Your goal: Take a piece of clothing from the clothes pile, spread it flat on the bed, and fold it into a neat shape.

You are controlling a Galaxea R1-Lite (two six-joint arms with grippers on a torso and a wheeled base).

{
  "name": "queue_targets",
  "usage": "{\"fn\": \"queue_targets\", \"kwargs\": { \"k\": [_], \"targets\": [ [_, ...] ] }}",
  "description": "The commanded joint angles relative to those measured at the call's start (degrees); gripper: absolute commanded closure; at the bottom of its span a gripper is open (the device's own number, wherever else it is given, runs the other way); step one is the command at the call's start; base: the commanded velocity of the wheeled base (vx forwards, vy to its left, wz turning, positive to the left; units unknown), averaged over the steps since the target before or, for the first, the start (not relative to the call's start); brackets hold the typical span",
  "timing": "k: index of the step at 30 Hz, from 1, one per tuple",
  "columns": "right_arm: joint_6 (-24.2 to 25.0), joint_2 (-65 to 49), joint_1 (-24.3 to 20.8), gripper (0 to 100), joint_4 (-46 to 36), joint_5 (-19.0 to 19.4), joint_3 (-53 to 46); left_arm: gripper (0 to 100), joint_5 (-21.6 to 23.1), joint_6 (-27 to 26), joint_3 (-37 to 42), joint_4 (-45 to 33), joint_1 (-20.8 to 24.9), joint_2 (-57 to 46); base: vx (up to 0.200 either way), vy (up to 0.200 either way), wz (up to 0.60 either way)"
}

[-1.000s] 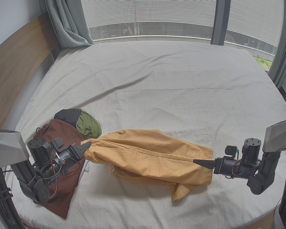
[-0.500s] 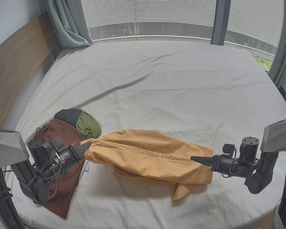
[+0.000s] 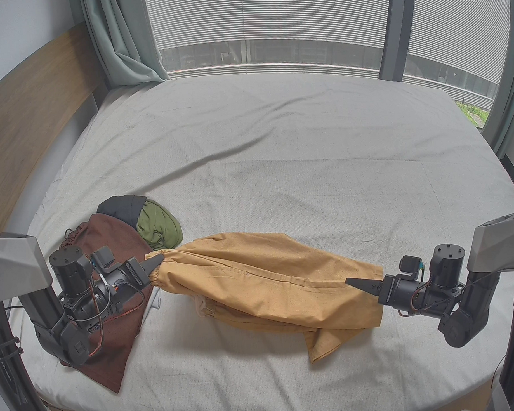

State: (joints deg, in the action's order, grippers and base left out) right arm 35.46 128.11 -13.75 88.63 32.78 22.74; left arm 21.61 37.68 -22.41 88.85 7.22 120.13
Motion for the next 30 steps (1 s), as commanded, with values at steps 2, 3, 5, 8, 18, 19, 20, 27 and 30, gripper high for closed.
{"fn": "queue_targets", "kwargs": {
  "k": [2,3,5,8,18,19,20,27,30],
  "targets": [
    [0.0,0.0,0.0,100,0.0,0.0,0.2,100,0.0,0.0,0.0,0.0,0.0,0.1,0.000,0.000,0.00],
    [0.0,0.0,0.0,100,0.0,0.0,0.2,100,0.0,0.1,0.0,0.0,0.0,0.2,0.000,0.000,0.00],
    [0.0,-0.1,0.0,100,0.0,0.0,0.2,100,0.0,0.1,0.0,0.0,0.0,0.1,0.000,0.000,0.00],
    [0.0,-0.6,0.0,100,0.0,0.0,0.0,100,0.0,0.2,0.0,0.0,0.0,0.1,0.000,0.000,0.00],
    [0.0,-8.2,-2.0,100,-0.2,-0.1,-1.5,100,0.2,0.8,-0.9,0.1,0.0,-3.0,0.000,0.000,0.00],
    [0.0,-9.2,-2.2,100,-0.2,-0.1,-1.5,100,0.4,1.3,-0.8,0.1,0.1,-3.8,0.000,0.000,0.00],
    [0.0,-10.2,-2.5,100,-0.2,-0.2,-1.5,100,0.4,2.4,-0.8,0.1,0.6,-4.9,0.000,0.000,0.00],
    [0.0,-13.7,-2.5,100,-0.3,-0.1,-1.5,100,0.7,6.2,-1.1,0.1,1.4,-9.1,0.000,0.000,0.00],
    [0.0,-15.1,-2.5,100,-0.3,-0.1,-1.5,100,1.0,6.4,-1.2,0.0,1.9,-11.0,0.000,0.000,0.00]
  ]
}}
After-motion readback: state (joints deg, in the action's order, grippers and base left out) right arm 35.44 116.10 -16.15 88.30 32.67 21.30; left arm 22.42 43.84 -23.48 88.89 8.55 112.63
